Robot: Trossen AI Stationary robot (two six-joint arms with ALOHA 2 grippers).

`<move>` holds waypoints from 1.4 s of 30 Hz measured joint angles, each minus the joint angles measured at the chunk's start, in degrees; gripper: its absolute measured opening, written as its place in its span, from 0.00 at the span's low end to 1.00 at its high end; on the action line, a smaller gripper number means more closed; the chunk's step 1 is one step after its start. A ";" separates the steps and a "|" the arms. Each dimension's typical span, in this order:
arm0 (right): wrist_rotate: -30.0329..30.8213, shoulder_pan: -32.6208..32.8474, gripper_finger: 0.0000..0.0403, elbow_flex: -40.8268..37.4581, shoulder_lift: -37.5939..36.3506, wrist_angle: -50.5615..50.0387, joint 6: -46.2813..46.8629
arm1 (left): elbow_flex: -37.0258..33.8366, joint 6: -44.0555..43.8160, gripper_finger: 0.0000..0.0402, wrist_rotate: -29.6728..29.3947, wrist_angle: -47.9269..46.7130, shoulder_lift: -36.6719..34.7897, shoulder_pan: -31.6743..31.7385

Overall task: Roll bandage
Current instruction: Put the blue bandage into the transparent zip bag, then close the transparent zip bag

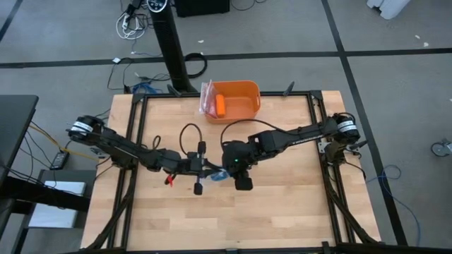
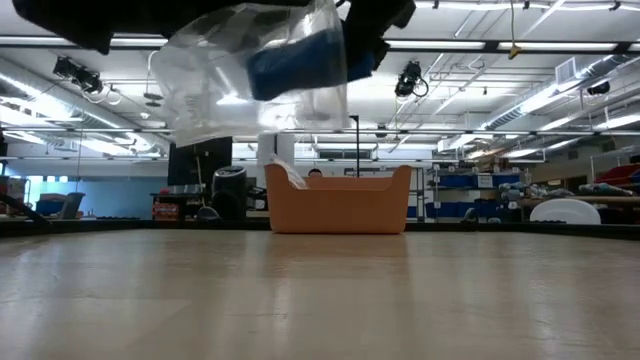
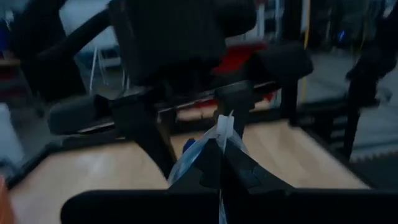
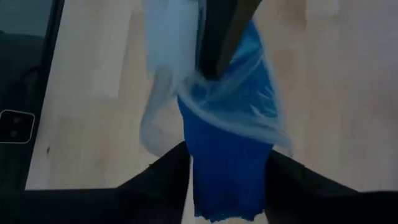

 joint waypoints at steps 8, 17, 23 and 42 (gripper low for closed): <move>5.43 2.06 0.64 0.01 -5.66 -0.16 0.02 | -8.49 2.72 0.00 3.93 29.67 5.20 0.09; 16.23 5.42 0.75 0.02 -13.14 -1.48 0.12 | -9.80 3.63 0.00 9.66 39.02 7.96 0.96; 27.83 10.64 0.70 -0.75 -18.06 -7.42 3.55 | -9.78 4.63 0.00 11.23 39.65 7.65 0.96; 34.36 19.94 0.46 -50.82 -23.73 73.60 5.68 | -9.08 7.00 0.00 11.65 39.85 5.81 0.70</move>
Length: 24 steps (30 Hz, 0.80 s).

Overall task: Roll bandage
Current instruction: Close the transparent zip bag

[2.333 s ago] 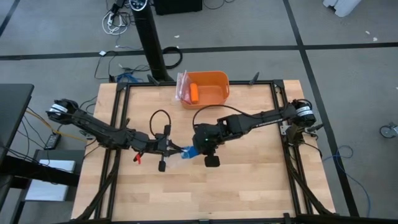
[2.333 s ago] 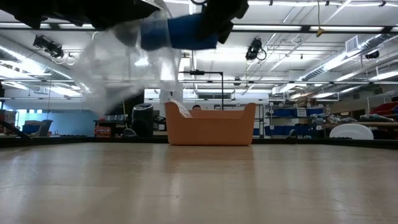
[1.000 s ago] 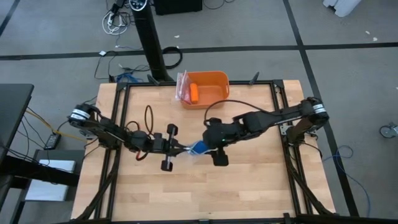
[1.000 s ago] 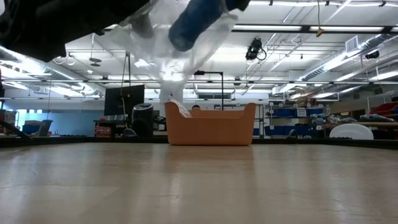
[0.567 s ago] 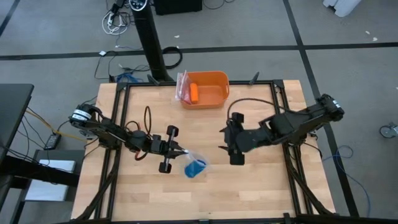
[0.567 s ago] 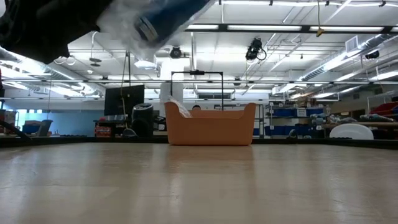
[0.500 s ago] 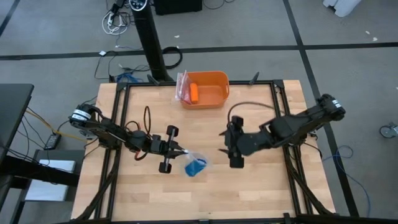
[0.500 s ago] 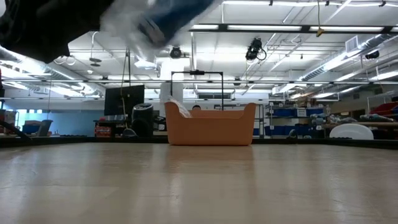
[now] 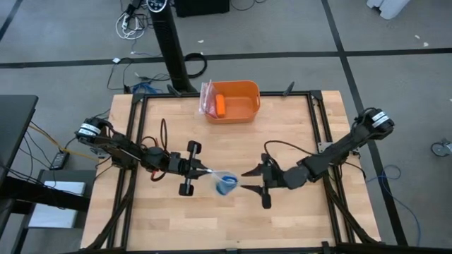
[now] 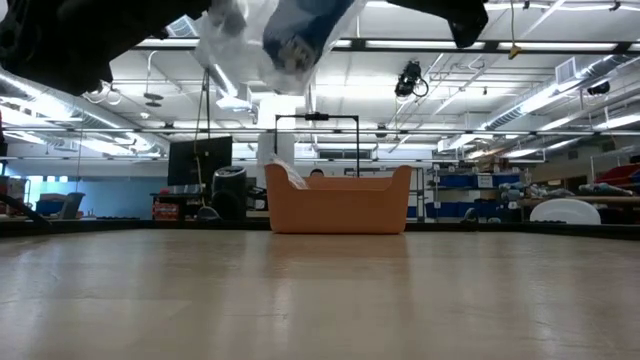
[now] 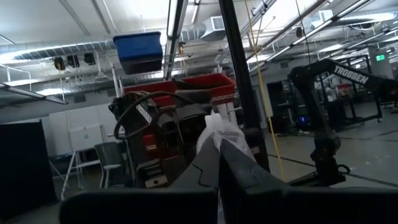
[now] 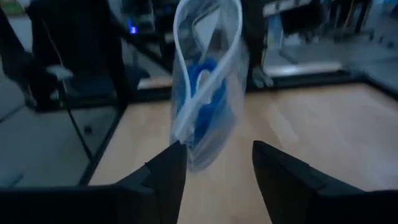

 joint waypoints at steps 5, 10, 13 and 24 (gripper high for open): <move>0.57 -1.70 0.41 -1.92 -0.08 6.71 -1.86 | 0.00 0.05 0.00 -0.03 0.02 0.00 0.00; 0.55 -2.75 0.19 -1.50 -0.08 8.32 -5.13 | 0.00 0.00 0.00 -1.55 -0.11 0.02 0.09; 0.51 -2.78 0.03 -1.27 -0.22 11.03 -9.26 | 0.00 -0.21 0.00 -1.79 -0.38 0.02 0.09; -3.03 -6.36 0.01 18.38 0.47 -25.45 -2.33 | 0.00 -1.44 0.01 -5.15 -5.00 0.02 0.62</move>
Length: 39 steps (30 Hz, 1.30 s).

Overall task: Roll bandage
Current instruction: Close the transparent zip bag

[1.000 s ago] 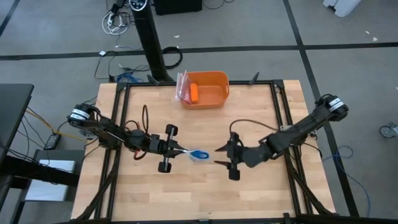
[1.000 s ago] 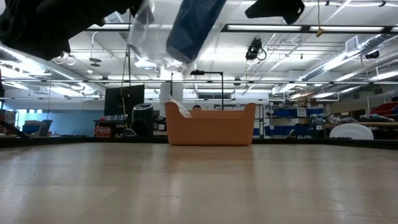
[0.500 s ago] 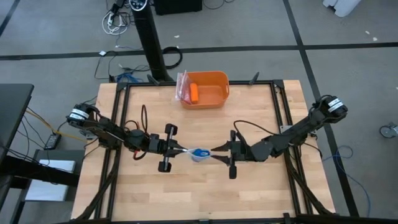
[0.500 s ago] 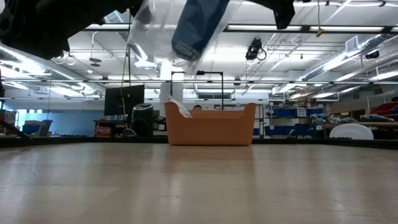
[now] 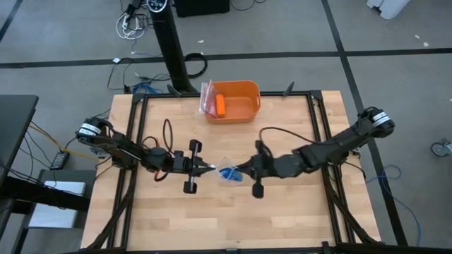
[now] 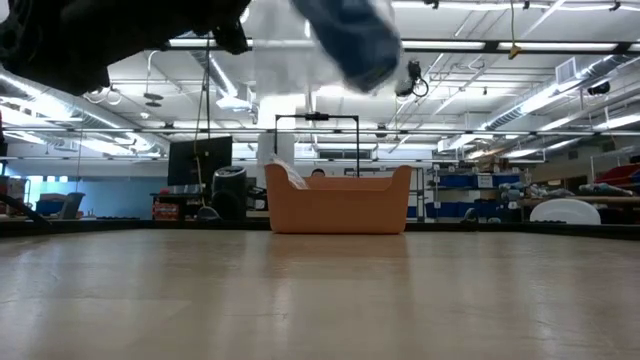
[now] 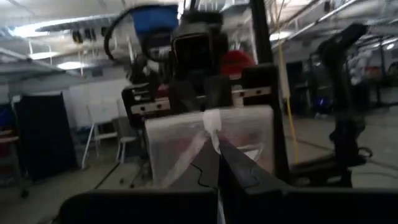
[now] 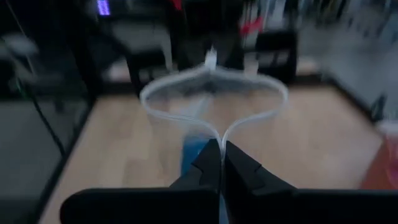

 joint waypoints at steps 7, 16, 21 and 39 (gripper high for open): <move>-2.21 -1.53 0.00 10.77 4.20 -16.63 1.46 | -0.58 -0.28 0.01 -2.64 -3.10 0.46 0.19; -0.79 -1.09 0.00 13.79 2.61 -23.54 0.93 | -5.05 -2.02 0.01 -4.17 3.66 3.30 0.97; -1.51 -1.78 0.00 12.18 3.94 -23.93 1.72 | -3.02 -3.21 0.01 -3.55 3.58 5.71 1.38; 0.45 0.43 0.31 12.85 3.58 -34.97 7.42 | -1.25 -6.57 0.01 -3.20 4.34 4.90 1.17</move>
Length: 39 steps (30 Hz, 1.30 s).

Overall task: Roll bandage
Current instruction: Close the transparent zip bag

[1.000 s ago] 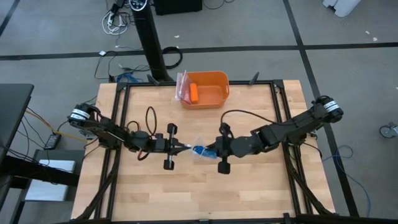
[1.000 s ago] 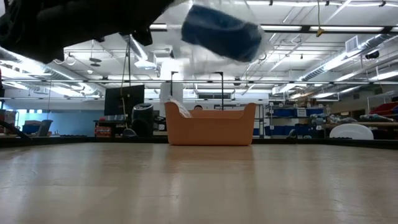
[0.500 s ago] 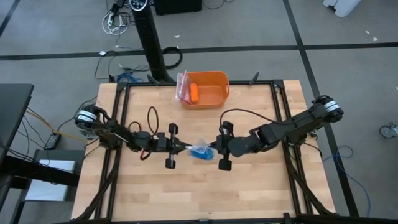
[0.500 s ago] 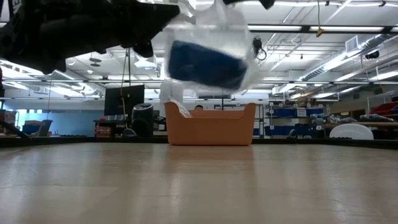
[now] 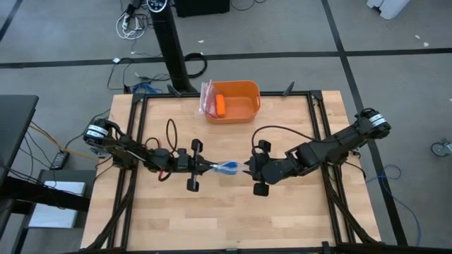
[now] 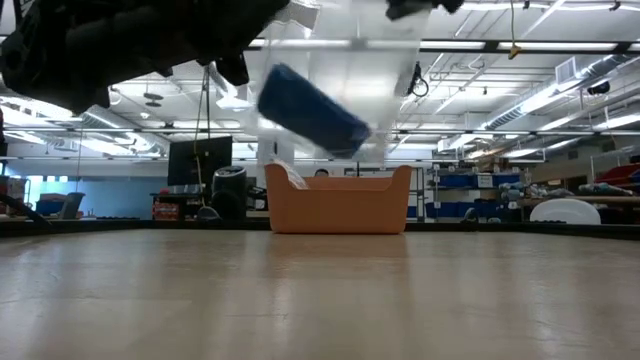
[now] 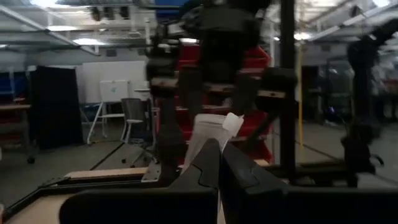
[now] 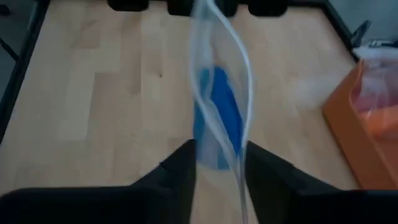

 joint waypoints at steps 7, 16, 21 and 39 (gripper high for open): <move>0.63 0.25 0.48 4.93 -0.11 1.63 -6.05 | 4.25 -6.44 0.00 -3.02 -5.51 -0.02 0.02; -2.99 -3.93 0.38 6.43 -0.13 4.42 -12.24 | 14.31 -11.75 0.00 -5.78 -23.02 -0.04 0.02; -6.80 -5.74 0.30 6.43 -0.13 4.08 -11.93 | 18.01 -10.44 0.00 -5.93 -27.97 -0.04 0.00; -7.61 -5.72 0.15 6.45 2.38 2.88 -11.72 | 18.37 -10.24 0.00 -6.96 -27.95 -0.04 0.02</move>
